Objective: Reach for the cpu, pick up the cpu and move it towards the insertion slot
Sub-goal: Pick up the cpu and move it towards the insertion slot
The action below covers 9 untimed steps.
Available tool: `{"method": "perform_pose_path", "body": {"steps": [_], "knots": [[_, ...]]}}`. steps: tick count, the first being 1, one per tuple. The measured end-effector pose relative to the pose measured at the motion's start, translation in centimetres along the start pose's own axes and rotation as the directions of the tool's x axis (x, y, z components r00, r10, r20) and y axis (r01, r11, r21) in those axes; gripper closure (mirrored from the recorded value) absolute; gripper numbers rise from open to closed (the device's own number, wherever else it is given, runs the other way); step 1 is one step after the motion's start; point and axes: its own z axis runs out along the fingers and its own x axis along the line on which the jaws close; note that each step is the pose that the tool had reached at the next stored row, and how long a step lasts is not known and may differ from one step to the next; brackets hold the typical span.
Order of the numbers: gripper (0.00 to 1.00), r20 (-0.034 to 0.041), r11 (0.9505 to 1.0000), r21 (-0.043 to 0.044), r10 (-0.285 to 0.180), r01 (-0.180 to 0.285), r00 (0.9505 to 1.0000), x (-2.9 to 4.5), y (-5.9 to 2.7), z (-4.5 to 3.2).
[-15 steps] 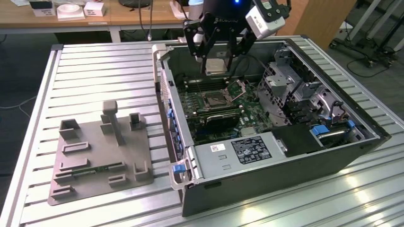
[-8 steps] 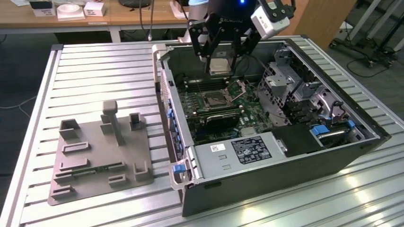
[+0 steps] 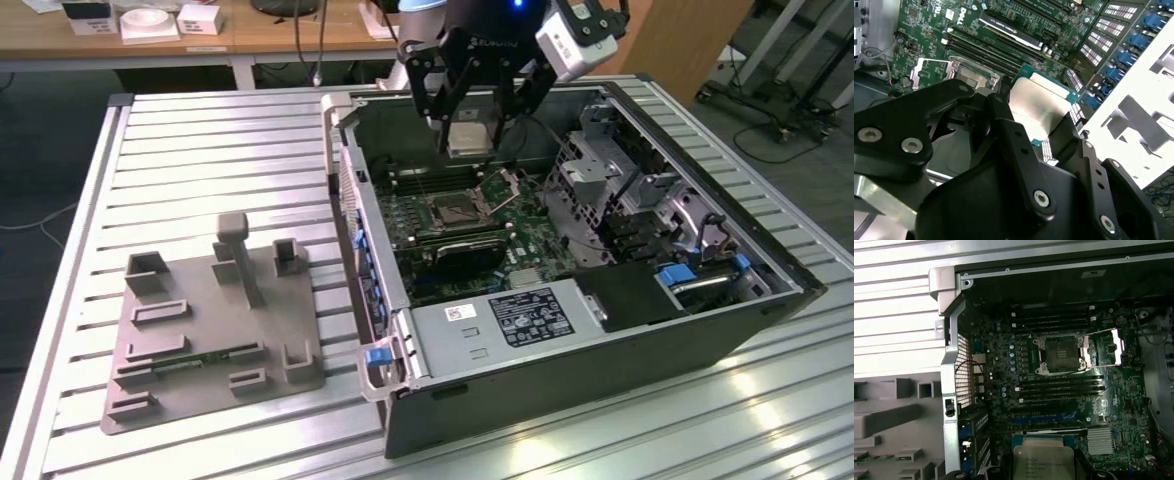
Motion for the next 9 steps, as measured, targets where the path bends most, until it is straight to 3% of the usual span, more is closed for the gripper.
{"method": "perform_pose_path", "body": {"steps": [9], "knots": [[0.45, 0.0001, 1.0000, 0.0000, 0.002, -0.002, 1.0000, 0.04, 0.67, 0.07]]}}
